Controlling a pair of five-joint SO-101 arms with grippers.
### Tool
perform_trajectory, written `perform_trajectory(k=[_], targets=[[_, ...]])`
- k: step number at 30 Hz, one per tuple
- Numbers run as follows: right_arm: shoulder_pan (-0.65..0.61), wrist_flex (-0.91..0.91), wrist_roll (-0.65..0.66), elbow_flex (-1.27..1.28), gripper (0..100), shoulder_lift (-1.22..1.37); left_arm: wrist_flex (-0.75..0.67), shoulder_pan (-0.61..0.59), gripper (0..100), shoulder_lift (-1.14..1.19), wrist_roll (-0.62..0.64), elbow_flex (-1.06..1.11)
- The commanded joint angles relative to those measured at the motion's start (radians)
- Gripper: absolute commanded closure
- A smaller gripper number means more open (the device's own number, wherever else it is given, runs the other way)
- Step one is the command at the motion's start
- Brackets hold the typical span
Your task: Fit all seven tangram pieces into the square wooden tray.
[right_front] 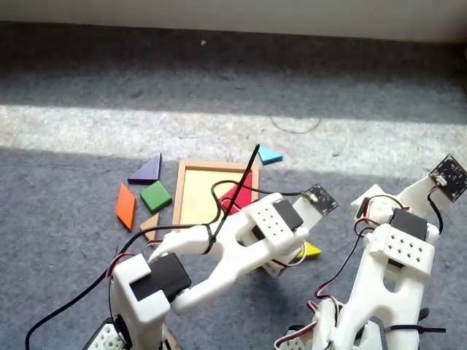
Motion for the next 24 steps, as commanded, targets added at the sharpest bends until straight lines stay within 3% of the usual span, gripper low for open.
perform_trajectory(k=[1, 6, 10, 17, 24], targets=[[0.004, -0.016, 0.011, -0.010, 67.6, -0.025, -0.015, 0.010, 91, -0.012, -0.017, -0.008], [0.004, -0.016, 0.011, -0.010, 67.6, -0.025, -0.015, 0.007, 92, -0.016, -0.017, -0.008], [0.004, -0.016, 0.011, -0.010, 67.6, -0.025, -0.034, -0.022, 99, -0.016, -0.017, -0.010], [0.004, -0.016, 0.011, -0.010, 67.6, -0.025, -0.066, -0.111, 99, -0.021, 0.025, -0.016], [0.004, -0.016, 0.011, -0.010, 67.6, -0.025, -0.087, -0.114, 100, -0.286, 0.035, 0.124]])
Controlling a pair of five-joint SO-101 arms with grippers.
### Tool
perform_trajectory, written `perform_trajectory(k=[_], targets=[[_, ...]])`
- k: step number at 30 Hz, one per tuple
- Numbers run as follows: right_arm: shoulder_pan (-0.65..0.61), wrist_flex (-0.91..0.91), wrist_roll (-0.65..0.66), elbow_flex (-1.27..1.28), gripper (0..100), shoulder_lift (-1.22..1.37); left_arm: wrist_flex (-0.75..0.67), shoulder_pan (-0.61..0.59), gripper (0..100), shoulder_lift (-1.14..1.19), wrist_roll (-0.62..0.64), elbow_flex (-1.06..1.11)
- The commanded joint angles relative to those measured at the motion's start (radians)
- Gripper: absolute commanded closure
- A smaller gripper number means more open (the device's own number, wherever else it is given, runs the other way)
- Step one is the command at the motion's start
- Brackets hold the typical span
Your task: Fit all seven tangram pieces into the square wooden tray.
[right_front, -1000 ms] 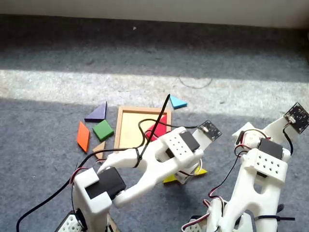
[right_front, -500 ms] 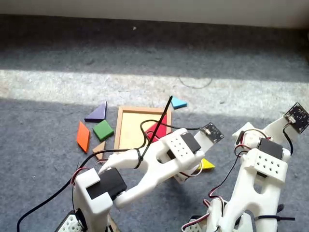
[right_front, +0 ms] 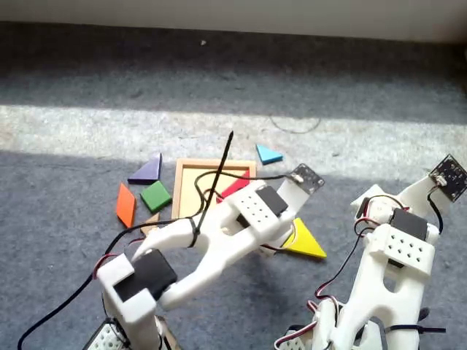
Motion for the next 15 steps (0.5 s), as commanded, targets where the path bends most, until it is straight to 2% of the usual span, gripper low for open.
perform_trajectory(k=[1, 3, 6, 10, 15], targets=[[0.004, -0.016, 0.011, -0.010, 67.6, -0.025, -0.040, -0.024, 99, -0.260, 0.011, 0.113], [0.004, -0.015, 0.014, -0.012, 67.6, -0.025, -0.061, -0.033, 99, -0.375, 0.005, 0.188], [0.002, -0.010, 0.100, -0.015, 67.6, -0.035, -0.063, -0.093, 99, -0.533, 0.005, 0.259], [-0.021, 0.008, 0.201, -0.016, 67.7, -0.035, -0.038, -0.246, 99, -0.717, 0.002, 0.302], [-0.127, 0.193, 0.336, -0.113, 67.7, -0.036, 0.055, -0.460, 99, -0.920, -0.086, 0.340]])
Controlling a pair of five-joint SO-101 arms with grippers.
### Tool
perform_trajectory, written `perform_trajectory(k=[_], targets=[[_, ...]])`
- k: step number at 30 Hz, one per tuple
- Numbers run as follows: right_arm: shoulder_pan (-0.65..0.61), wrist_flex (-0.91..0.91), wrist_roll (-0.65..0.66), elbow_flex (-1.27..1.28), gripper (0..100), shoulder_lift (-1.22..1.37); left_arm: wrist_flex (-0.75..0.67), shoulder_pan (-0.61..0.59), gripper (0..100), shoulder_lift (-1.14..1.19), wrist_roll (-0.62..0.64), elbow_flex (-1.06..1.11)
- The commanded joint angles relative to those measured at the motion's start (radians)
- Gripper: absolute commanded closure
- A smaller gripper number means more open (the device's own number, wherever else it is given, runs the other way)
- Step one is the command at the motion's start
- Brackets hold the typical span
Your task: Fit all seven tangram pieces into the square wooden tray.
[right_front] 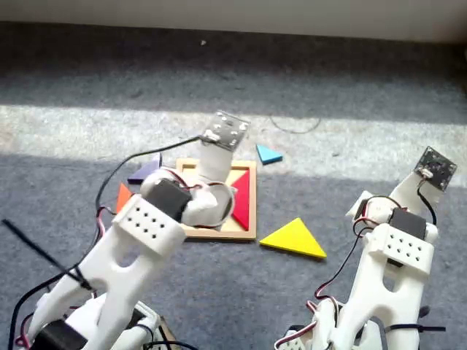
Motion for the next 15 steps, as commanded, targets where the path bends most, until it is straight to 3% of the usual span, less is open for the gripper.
perform_trajectory(k=[1, 8, 15], targets=[[-0.114, 0.139, 0.101, -0.122, 67.7, -0.035, 0.068, -0.191, 99, -0.206, -0.084, 0.035], [-0.372, 0.372, 0.316, -0.249, 67.7, -0.036, 0.064, -0.443, 99, -0.476, -0.193, 0.249], [-0.576, 0.398, 0.488, -0.252, 67.3, -0.033, 0.064, -0.639, 99, -0.656, -0.247, 0.443]])
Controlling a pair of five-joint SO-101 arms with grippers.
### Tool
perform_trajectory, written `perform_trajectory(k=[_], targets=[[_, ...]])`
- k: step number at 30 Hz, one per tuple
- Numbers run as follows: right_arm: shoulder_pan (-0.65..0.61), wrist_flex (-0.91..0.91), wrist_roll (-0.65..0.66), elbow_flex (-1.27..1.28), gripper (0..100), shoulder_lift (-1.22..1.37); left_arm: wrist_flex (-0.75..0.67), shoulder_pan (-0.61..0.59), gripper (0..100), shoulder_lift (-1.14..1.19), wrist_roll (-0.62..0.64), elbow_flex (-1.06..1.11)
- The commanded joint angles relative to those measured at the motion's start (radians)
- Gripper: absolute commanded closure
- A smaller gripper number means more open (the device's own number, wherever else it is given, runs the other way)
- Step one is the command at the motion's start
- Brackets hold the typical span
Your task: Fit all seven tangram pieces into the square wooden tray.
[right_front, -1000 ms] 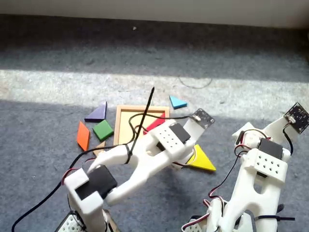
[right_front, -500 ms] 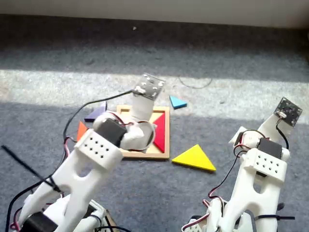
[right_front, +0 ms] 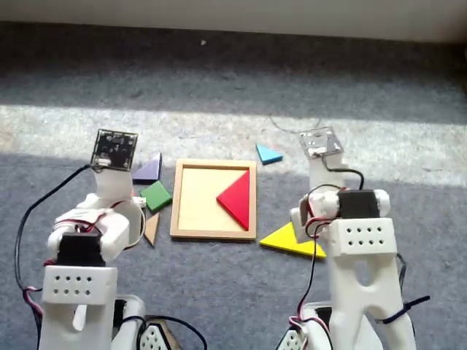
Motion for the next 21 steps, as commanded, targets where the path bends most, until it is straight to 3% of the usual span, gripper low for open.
perform_trajectory(k=[1, 8, 14, 21], targets=[[-0.113, 0.002, 0.075, -0.048, 67.3, -0.013, 0.005, -0.097, 99, -0.105, -0.018, 0.079], [-0.217, -0.073, 0.074, -0.001, 55.3, 0.160, -0.075, -0.143, 99, -0.202, -0.017, 0.229], [-0.262, -0.231, 0.080, 0.041, 54.6, 0.348, -0.110, -0.188, 99, -0.231, -0.018, 0.282], [-0.206, -0.318, 0.167, 0.042, 54.6, 0.536, -0.110, -0.186, 99, -0.229, -0.018, 0.283]])
